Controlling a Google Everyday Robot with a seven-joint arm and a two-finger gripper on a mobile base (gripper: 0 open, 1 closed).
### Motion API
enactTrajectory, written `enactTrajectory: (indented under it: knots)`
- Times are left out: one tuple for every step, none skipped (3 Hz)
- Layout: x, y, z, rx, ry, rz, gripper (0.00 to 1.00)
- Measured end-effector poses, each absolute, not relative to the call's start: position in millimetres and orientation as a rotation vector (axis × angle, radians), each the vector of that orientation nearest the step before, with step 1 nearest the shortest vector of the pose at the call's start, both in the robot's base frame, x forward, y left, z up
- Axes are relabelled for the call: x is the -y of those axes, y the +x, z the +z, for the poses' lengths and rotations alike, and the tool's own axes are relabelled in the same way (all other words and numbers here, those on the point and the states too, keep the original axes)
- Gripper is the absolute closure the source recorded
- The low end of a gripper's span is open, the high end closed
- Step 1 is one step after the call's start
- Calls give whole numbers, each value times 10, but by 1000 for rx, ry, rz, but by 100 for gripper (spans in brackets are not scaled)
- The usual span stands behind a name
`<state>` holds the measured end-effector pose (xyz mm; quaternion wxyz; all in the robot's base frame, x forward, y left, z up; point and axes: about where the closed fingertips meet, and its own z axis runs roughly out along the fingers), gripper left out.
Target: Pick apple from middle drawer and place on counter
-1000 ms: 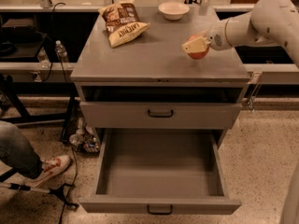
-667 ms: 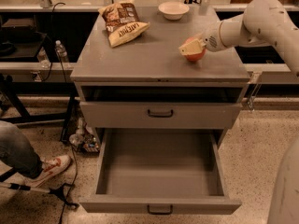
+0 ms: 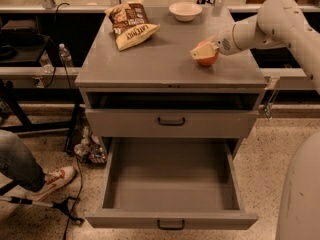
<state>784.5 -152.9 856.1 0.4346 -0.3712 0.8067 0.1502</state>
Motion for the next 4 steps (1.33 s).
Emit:
enactTrajectory:
  knots:
    - [1529,7846,8573,-2009,-924,374,35]
    - [1536,7845,8580,-2009,-925,376,5]
    - [1554,7842,8584,-2010,-927,379,0]
    - [1687,7780,8747,-1976,-893,354,0]
